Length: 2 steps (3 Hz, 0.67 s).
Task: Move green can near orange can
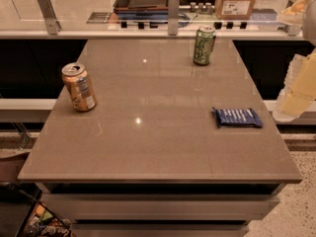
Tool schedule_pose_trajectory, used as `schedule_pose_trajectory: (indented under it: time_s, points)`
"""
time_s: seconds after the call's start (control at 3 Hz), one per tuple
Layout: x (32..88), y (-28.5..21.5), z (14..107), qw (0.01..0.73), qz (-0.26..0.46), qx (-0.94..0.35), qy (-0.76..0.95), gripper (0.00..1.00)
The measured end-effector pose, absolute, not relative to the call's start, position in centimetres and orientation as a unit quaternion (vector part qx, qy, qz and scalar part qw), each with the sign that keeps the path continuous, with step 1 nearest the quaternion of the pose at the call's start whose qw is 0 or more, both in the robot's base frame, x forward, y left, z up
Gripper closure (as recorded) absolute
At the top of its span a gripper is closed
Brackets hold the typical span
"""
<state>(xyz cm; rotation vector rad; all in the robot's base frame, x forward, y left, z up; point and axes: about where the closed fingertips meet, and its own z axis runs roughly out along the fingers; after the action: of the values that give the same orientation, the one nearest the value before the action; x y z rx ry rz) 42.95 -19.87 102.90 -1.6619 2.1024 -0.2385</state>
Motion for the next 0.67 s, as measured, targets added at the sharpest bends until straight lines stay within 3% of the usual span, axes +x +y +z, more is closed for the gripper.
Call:
schedule_pose_trajectory:
  time_s: [0.67]
  points:
    - [44.2,-19.9,102.8,0.231,-0.083,-0.594,0.766,0.0]
